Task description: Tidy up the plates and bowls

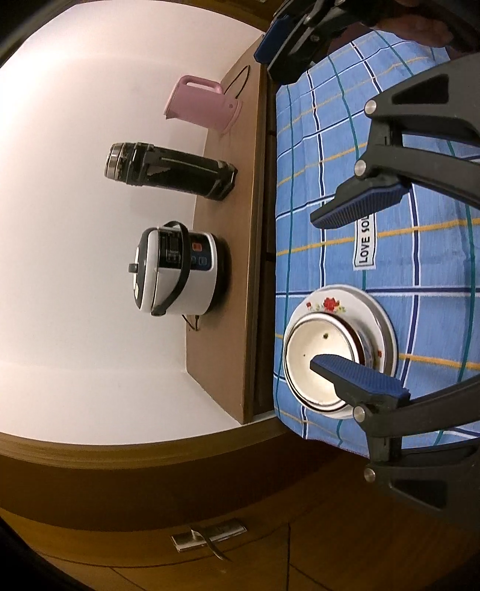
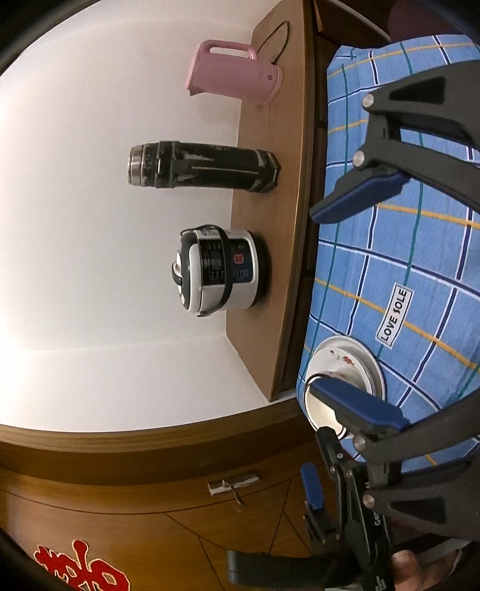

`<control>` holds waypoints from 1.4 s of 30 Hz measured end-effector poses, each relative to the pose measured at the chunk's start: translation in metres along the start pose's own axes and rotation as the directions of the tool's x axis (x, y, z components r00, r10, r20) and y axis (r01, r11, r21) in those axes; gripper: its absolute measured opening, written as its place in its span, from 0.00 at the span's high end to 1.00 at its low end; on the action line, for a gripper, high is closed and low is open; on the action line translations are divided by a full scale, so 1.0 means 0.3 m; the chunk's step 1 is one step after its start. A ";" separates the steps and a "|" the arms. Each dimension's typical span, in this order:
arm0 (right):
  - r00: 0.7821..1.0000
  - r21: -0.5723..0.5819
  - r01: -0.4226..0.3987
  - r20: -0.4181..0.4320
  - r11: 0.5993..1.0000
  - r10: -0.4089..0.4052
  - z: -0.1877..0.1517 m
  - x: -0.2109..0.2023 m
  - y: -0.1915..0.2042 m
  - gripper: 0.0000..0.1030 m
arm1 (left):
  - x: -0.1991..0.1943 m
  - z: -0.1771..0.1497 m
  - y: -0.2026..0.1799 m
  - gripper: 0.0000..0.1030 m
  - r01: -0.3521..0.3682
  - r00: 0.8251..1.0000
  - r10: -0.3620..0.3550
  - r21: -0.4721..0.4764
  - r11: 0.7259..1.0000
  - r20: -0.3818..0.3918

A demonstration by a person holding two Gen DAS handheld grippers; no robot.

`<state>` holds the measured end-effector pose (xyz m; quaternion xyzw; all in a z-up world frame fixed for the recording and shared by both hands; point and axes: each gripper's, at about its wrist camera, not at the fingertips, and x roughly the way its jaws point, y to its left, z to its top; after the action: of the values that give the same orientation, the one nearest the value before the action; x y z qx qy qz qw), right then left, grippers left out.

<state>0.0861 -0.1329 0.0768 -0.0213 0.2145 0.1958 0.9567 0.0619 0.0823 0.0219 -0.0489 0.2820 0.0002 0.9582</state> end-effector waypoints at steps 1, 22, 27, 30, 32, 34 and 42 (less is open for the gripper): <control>1.000 0.002 0.001 0.003 1.000 -0.001 -0.001 -0.008 -0.005 0.15 | -0.003 0.000 -0.011 0.29 0.001 1.000 -0.001 0.005 1.000 0.002; 0.997 0.010 0.045 0.064 0.999 -0.046 -0.003 -0.116 -0.060 0.13 | -0.050 0.009 -0.136 0.29 0.041 0.999 -0.043 0.091 0.995 0.021; 0.996 0.002 0.056 0.075 0.998 -0.056 0.004 -0.142 -0.069 0.12 | -0.059 0.012 -0.149 0.29 0.061 0.998 -0.063 0.079 0.995 0.025; 0.995 -0.002 0.060 0.080 0.998 -0.060 0.006 -0.150 -0.075 0.12 | -0.061 0.016 -0.152 0.29 0.074 0.997 -0.076 0.067 0.995 0.023; 0.995 -0.002 0.060 0.080 0.998 -0.060 0.005 -0.152 -0.078 0.11 | -0.058 0.019 -0.156 0.29 0.077 0.997 -0.078 0.064 0.995 0.016; 0.995 -0.002 0.060 0.079 0.998 -0.059 0.003 -0.154 -0.082 0.11 | -0.056 0.020 -0.165 0.29 0.076 0.997 -0.077 0.070 0.995 0.013; 0.994 0.008 0.070 0.081 0.997 -0.071 -0.007 -0.166 -0.110 0.11 | -0.062 0.021 -0.196 0.29 0.148 0.988 -0.150 0.073 0.986 0.032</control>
<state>0.0566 -0.1818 0.0942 -0.0187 0.1751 0.1620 0.9710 0.0513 0.0249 0.0429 -0.0358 0.2595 -0.0805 0.9617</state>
